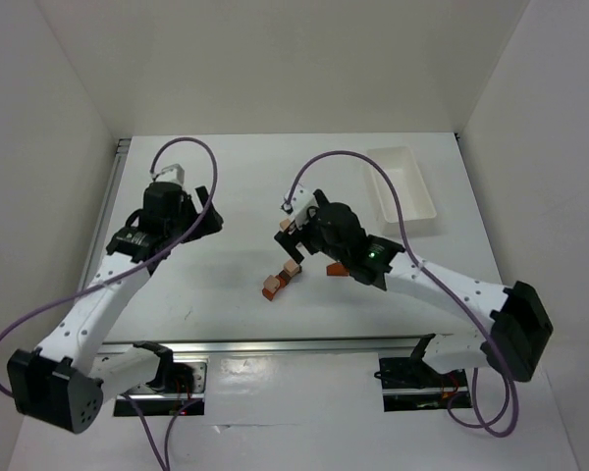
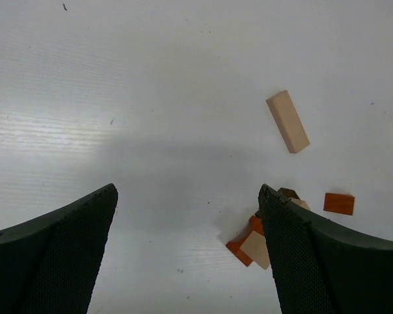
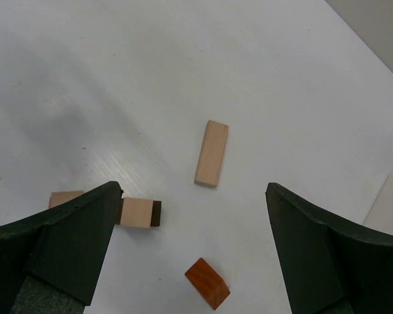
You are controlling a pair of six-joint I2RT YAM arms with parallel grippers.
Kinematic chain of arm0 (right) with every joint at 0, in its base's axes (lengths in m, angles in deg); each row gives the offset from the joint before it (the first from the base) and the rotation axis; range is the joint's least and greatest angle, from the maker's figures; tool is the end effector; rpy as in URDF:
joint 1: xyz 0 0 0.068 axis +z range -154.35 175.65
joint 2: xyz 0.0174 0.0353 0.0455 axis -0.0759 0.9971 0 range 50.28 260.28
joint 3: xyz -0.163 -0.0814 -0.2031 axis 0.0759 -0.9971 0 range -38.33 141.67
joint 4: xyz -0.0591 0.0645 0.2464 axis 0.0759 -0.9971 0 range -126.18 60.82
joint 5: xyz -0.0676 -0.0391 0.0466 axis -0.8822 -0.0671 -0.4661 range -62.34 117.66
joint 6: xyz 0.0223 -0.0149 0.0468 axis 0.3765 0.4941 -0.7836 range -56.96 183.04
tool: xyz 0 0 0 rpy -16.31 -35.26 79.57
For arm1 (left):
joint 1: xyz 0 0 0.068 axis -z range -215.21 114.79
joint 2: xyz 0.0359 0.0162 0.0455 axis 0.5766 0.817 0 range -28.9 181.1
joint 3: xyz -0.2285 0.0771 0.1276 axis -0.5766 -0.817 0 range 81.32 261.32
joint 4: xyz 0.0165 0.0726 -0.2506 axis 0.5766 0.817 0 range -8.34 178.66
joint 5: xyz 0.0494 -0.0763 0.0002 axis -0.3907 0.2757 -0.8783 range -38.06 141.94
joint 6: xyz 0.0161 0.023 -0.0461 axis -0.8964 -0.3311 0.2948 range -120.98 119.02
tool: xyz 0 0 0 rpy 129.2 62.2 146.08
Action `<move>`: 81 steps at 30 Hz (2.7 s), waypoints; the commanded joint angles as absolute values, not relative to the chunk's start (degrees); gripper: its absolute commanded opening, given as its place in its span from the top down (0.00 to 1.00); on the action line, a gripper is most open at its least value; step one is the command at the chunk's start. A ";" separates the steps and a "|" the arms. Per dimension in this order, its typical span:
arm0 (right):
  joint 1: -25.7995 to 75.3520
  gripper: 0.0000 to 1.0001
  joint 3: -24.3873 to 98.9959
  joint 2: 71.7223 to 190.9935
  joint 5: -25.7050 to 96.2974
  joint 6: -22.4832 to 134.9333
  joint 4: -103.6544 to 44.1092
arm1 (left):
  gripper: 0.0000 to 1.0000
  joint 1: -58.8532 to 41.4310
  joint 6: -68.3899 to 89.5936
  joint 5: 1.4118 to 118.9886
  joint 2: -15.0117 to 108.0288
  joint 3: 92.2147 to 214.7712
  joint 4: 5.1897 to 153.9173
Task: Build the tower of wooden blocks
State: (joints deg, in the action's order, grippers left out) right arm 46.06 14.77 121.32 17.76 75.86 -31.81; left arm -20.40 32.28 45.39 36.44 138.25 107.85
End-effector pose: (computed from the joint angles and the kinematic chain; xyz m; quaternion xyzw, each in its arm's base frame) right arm 0.1882 0.2181 0.3065 -0.3875 0.7232 0.1157 0.5599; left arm 0.2437 -0.0601 0.3148 -0.1679 0.8683 -0.1428 0.4444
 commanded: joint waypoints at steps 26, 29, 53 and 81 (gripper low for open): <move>29.40 0.29 36.38 163.39 39.26 79.56 -29.97 | 0.00 -20.88 42.44 42.62 22.96 130.10 113.91; 29.40 0.31 36.38 164.18 39.26 79.56 -30.50 | 0.00 -20.88 42.44 42.62 23.49 130.10 113.91; 28.18 0.78 35.58 151.10 59.00 106.87 -38.20 | 0.02 -20.88 40.86 45.00 21.73 129.58 113.30; 40.39 0.78 50.16 155.56 63.95 151.19 -86.99 | 0.03 -18.61 39.80 47.73 19.53 130.80 115.50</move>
